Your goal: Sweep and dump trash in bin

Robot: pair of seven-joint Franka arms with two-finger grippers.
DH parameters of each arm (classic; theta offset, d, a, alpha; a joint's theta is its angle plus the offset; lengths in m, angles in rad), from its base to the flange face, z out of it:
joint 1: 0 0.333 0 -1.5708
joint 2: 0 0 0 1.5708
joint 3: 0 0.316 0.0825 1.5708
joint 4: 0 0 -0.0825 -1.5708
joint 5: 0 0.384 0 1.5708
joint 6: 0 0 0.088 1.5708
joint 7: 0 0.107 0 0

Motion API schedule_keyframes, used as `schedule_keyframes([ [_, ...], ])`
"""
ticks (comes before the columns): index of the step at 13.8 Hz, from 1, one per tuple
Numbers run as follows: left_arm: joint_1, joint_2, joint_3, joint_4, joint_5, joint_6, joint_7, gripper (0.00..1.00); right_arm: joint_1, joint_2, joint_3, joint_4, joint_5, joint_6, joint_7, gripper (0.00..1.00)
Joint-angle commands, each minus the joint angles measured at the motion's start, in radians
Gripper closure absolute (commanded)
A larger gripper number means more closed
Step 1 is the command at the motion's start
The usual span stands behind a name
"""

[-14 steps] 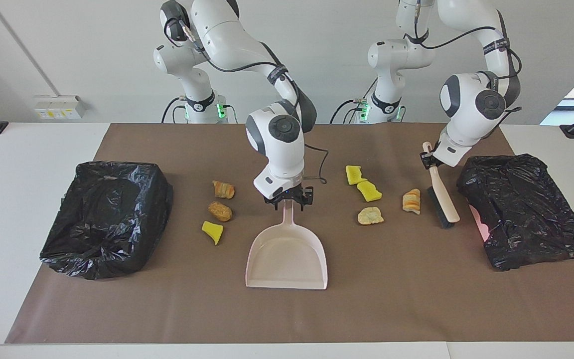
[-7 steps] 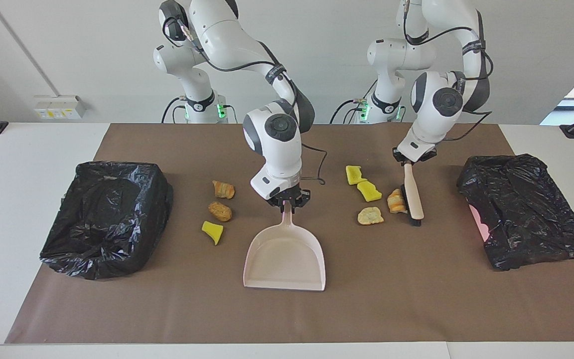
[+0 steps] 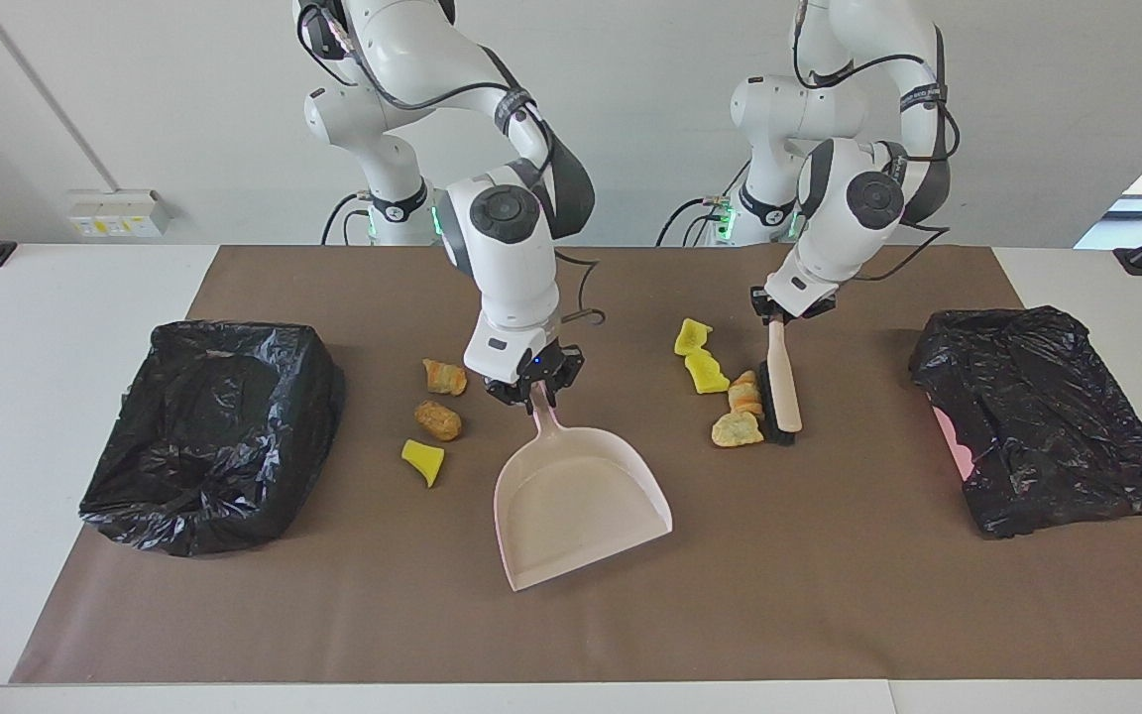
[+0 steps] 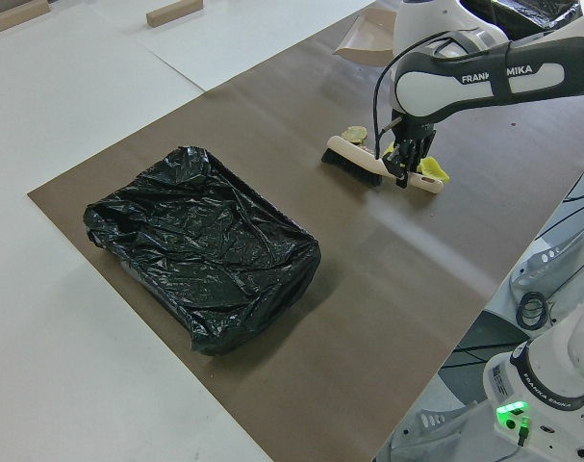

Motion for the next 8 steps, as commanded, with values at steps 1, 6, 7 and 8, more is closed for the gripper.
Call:
schedule_keyframes([
  [1,0.045,0.006,0.004,0.019,0.022,-0.011,0.015,1.00,0.001,-0.148,0.003,-0.133,-0.033,-0.041,-0.167,1.00],
  [6,0.046,0.048,0.001,0.010,0.082,0.136,0.021,1.00,0.015,-0.322,0.007,-0.367,-0.116,-0.005,-0.489,1.00],
  [7,0.046,0.056,0.001,0.010,0.082,0.138,0.024,1.00,0.012,-0.334,0.007,-0.397,-0.115,0.006,-0.613,1.00],
  [8,0.051,0.058,0.001,0.010,0.082,0.132,0.026,1.00,0.007,-0.339,0.007,-0.409,-0.109,-0.006,-0.750,1.00],
])
